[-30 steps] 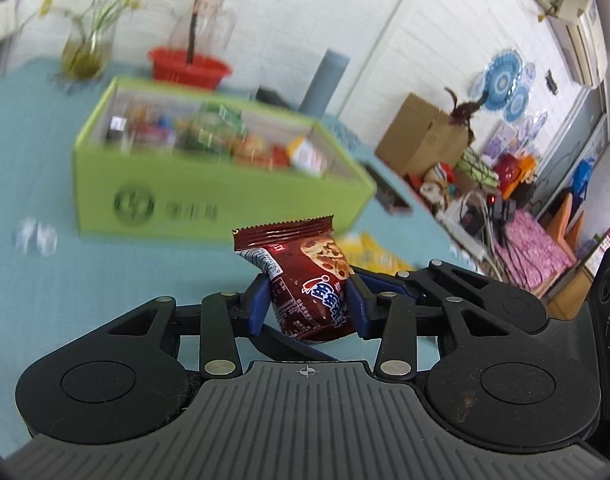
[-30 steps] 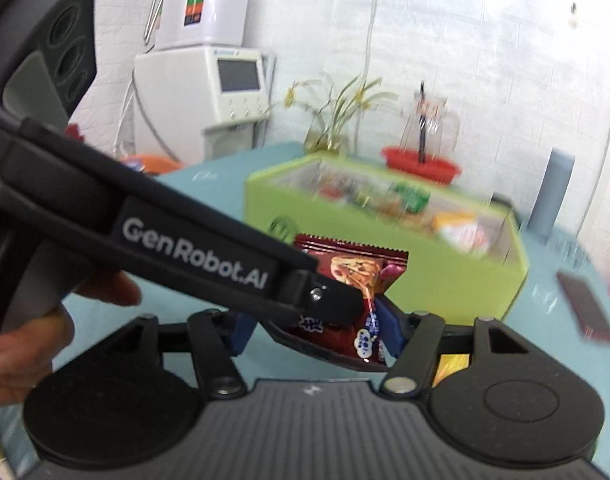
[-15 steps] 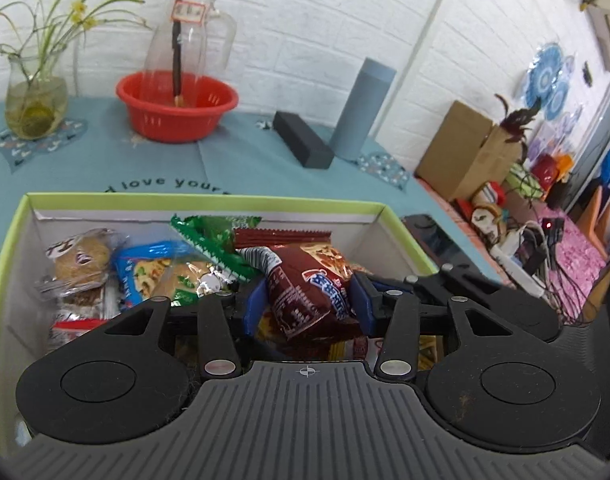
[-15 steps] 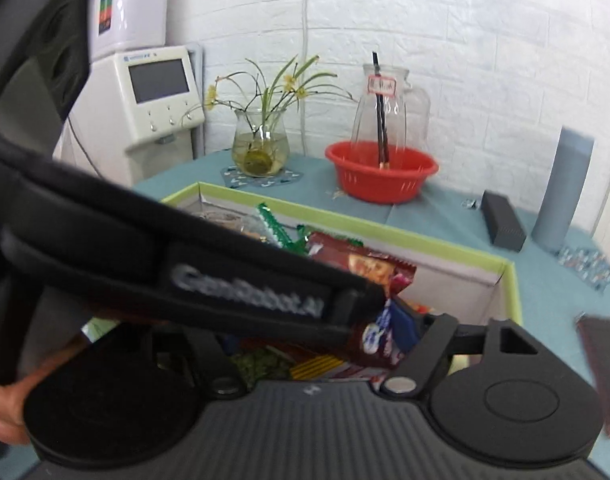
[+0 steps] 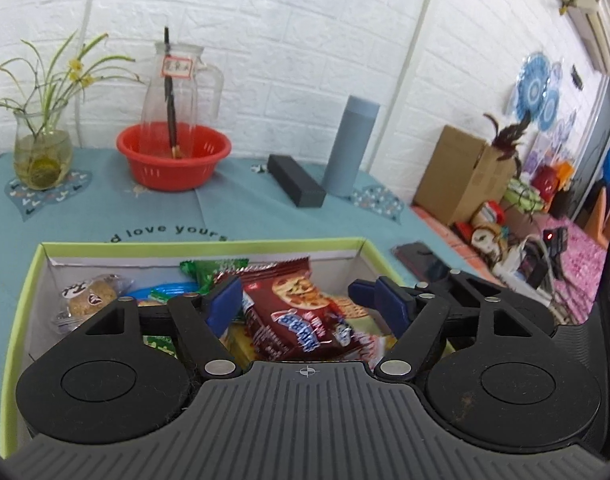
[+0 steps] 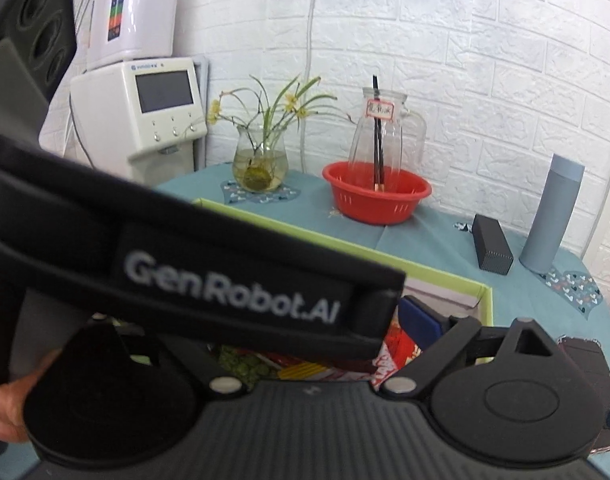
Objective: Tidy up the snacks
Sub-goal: 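Lower the cookie packet into the green box and open the left gripper, then grasp the yellow chip bag with the left gripper and lift it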
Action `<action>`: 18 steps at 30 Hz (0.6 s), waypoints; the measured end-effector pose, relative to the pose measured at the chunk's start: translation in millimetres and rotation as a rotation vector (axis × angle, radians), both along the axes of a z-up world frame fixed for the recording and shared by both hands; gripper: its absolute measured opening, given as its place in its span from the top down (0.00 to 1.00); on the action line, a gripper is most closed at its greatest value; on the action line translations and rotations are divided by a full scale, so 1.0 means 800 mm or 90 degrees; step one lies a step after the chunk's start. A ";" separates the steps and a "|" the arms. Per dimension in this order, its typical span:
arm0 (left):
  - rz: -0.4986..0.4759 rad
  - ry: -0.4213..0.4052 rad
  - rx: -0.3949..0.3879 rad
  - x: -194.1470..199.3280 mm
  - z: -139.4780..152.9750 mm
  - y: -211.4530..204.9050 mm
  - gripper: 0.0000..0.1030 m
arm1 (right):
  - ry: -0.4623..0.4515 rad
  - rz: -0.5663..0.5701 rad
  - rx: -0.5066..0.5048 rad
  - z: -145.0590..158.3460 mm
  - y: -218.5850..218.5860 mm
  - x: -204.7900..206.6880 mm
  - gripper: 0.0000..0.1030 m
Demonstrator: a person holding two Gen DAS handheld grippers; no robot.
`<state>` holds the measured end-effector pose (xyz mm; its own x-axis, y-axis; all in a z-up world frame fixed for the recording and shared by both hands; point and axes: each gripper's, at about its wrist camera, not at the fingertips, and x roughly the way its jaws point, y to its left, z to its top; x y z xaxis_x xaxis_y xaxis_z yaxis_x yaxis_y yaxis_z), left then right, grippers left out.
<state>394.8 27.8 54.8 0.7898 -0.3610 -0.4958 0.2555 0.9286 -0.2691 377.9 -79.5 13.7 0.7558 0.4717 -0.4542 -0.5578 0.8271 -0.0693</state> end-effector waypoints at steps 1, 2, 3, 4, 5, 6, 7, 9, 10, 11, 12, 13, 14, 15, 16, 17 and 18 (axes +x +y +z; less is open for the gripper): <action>0.001 -0.006 -0.002 -0.005 0.004 0.000 0.39 | -0.004 0.002 0.004 0.004 -0.001 -0.002 0.09; 0.000 -0.013 -0.001 -0.011 0.009 -0.001 0.39 | -0.009 0.001 0.008 0.007 -0.003 -0.005 0.09; -0.001 -0.021 0.000 -0.017 0.013 -0.001 0.38 | -0.012 0.005 0.011 0.011 -0.005 -0.009 0.09; -0.001 -0.027 0.001 -0.023 0.018 -0.001 0.37 | -0.014 0.010 0.016 0.015 -0.006 -0.013 0.09; -0.003 -0.036 0.000 -0.033 0.024 -0.002 0.37 | -0.017 0.010 0.021 0.018 -0.008 -0.018 0.09; -0.009 -0.044 -0.004 -0.041 0.029 -0.002 0.37 | -0.018 0.008 0.025 0.021 -0.011 -0.023 0.09; -0.020 -0.054 -0.009 -0.052 0.037 -0.002 0.37 | -0.020 0.006 0.029 0.025 -0.014 -0.028 0.09; -0.033 -0.078 -0.013 -0.072 0.051 -0.003 0.34 | -0.023 0.007 0.028 0.032 -0.024 -0.044 0.09; -0.039 -0.092 -0.017 -0.085 0.058 -0.004 0.31 | -0.027 0.005 0.022 0.035 -0.032 -0.055 0.09; -0.047 -0.104 -0.021 -0.096 0.062 -0.004 0.30 | -0.033 0.001 0.012 0.037 -0.040 -0.067 0.09; -0.060 -0.112 -0.028 -0.107 0.065 -0.005 0.29 | -0.039 -0.009 0.002 0.036 -0.051 -0.081 0.09; -0.072 -0.112 -0.035 -0.117 0.063 -0.005 0.29 | -0.038 -0.022 -0.004 0.032 -0.065 -0.096 0.09; -0.083 -0.106 -0.042 -0.124 0.059 -0.006 0.28 | -0.032 -0.033 -0.006 0.027 -0.078 -0.109 0.09; -0.095 -0.092 -0.049 -0.130 0.051 -0.007 0.28 | -0.016 -0.043 -0.003 0.017 -0.093 -0.121 0.09; -0.107 -0.070 -0.054 -0.135 0.040 -0.009 0.28 | 0.005 -0.049 0.001 0.007 -0.104 -0.130 0.09; -0.114 -0.047 -0.058 -0.138 0.026 -0.012 0.28 | 0.029 -0.055 0.005 -0.005 -0.114 -0.134 0.09; -0.119 -0.023 -0.059 -0.138 0.012 -0.016 0.28 | 0.051 -0.062 0.005 -0.018 -0.120 -0.136 0.09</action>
<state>284.4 14.9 64.0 0.7213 -0.5463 -0.4258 0.4325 0.8354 -0.3391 268.8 -175.7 -0.7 0.7598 0.4014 -0.5114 -0.4776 0.8783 -0.0203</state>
